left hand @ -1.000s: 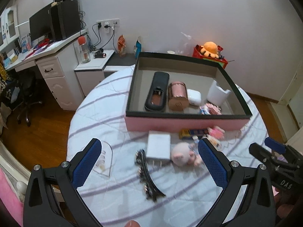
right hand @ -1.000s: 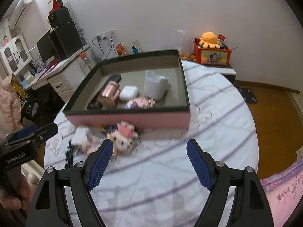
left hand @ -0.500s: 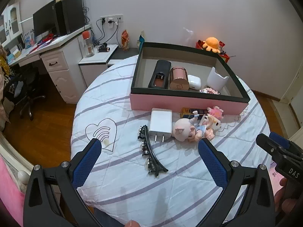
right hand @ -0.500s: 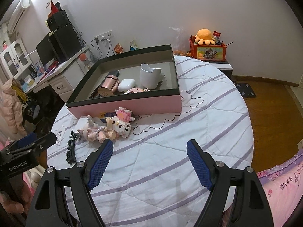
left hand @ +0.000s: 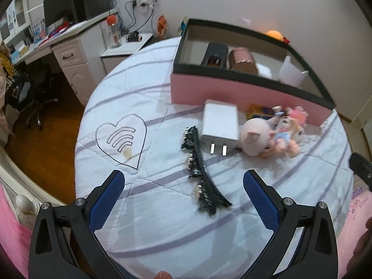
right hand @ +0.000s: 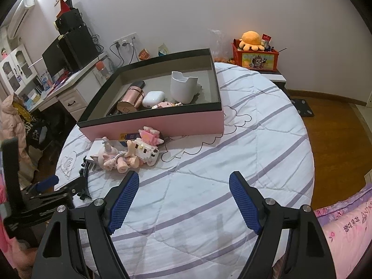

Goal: Organize rigid objects
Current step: 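Move the left gripper toward the black hair clip, then close the left gripper on the black hair clip and lift it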

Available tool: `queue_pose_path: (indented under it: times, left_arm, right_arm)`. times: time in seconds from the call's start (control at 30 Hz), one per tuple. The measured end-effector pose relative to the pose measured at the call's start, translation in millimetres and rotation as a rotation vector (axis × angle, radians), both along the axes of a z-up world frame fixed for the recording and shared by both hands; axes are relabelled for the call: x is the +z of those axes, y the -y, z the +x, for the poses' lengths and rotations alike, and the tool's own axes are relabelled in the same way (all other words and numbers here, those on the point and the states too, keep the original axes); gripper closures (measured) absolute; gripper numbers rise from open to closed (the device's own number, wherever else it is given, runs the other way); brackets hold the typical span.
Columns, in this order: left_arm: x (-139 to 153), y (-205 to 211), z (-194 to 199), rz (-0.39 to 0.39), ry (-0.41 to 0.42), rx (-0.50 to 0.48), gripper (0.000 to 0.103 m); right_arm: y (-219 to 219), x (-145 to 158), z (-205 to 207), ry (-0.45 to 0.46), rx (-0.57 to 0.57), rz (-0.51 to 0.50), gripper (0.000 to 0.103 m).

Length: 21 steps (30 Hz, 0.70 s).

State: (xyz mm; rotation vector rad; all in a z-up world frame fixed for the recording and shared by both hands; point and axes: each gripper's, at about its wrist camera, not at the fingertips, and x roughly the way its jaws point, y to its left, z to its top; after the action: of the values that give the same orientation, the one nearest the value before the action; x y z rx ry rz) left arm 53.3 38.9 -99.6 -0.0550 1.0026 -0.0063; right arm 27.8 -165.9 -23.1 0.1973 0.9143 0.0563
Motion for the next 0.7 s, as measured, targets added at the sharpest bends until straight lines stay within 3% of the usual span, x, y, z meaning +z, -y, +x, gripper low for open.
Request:
queue_pose_path:
  times: [0.17,0.27,0.47,0.53,0.6,0.7]
  left_arm:
    - [-16,-2,10,0.008,-0.021,0.015,0.003]
    - [-19,-1,12,0.030,-0.006,0.013,0.012]
    - [-15,-8,11,0.037,0.021,0.009,0.048]
    - [-14,-13,11,0.032,0.025,0.013,0.070]
    - [-12,-18,10,0.018,0.025,0.014,0.082]
    - [-11,-22,11,0.001,0.023,0.007,0.084]
  right_arm:
    - [1,-4,4,-0.013,-0.007,-0.003,0.022]
    - [1,-6,6,-0.021,-0.010,-0.003,0.022]
    - [-1,-6,8,-0.025,-0.006,-0.003,0.022]
    - [-2,-6,8,-0.025,-0.005,-0.002,0.022]
    - [-2,-6,7,-0.023,-0.006,-0.001,0.022]
    - [-2,-5,7,-0.021,-0.005,0.002,0.022]
